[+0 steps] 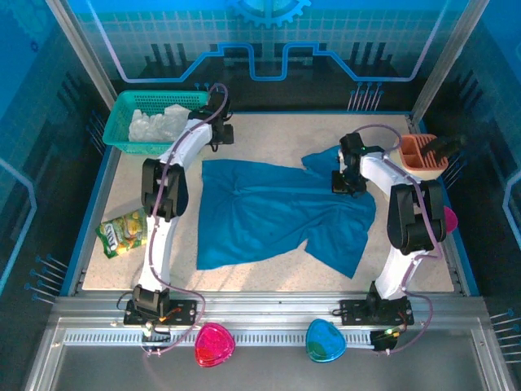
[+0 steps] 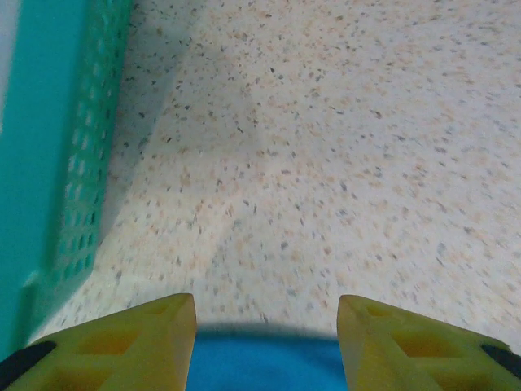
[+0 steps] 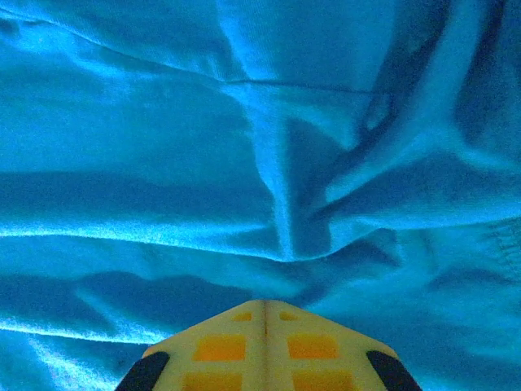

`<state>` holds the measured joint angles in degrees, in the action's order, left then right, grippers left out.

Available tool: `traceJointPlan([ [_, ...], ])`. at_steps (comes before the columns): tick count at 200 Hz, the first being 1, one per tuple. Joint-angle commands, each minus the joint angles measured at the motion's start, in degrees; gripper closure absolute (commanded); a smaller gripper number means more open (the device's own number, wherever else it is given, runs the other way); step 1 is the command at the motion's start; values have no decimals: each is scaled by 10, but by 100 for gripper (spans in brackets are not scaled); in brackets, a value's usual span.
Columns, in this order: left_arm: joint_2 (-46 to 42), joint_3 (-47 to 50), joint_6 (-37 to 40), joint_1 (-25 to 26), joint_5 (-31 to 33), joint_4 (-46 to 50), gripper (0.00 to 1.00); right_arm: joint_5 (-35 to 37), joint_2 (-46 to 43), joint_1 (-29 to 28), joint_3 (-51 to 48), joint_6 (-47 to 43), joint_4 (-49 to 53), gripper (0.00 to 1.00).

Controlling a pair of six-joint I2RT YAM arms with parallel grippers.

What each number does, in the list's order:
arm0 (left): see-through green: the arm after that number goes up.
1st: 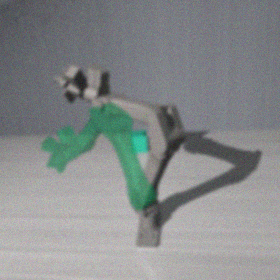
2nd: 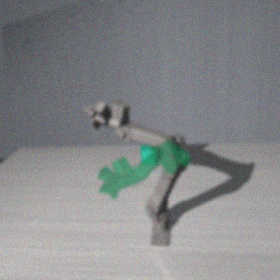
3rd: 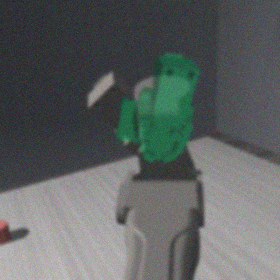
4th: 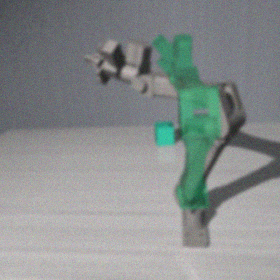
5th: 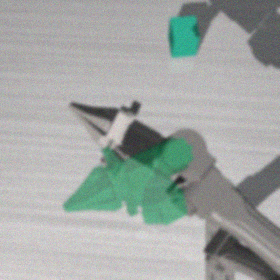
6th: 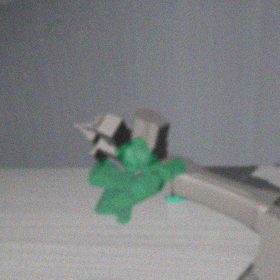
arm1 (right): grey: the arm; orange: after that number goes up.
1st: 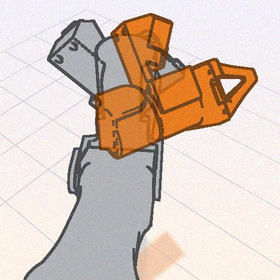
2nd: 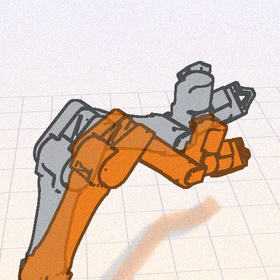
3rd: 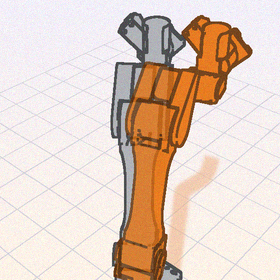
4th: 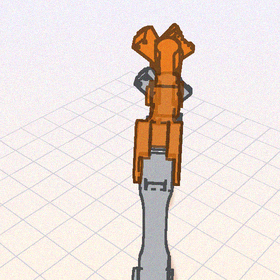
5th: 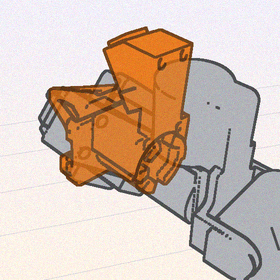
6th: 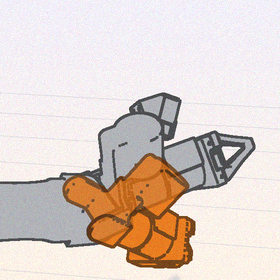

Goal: Fold and stack the t-shirts

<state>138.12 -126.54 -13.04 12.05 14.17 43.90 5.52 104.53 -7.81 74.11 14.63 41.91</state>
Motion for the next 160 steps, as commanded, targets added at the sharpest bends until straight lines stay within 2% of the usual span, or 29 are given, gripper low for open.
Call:
traceJointPlan([
  [1,46,-32,29,-4,-38,65,50,-5,-26,8,-8,5,-2,99],
  [29,32,-12,41,-3,-35,69,51,-5,-35,13,-14,5,-1,99],
  [78,-35,101,93,6,-59,29,51,-21,-35,15,-18,13,-9,99],
  [119,-55,163,85,28,-54,2,51,-28,-36,10,-21,17,-14,100],
  [160,-28,175,57,46,-75,-9,51,-24,-47,10,-28,15,-13,99],
])
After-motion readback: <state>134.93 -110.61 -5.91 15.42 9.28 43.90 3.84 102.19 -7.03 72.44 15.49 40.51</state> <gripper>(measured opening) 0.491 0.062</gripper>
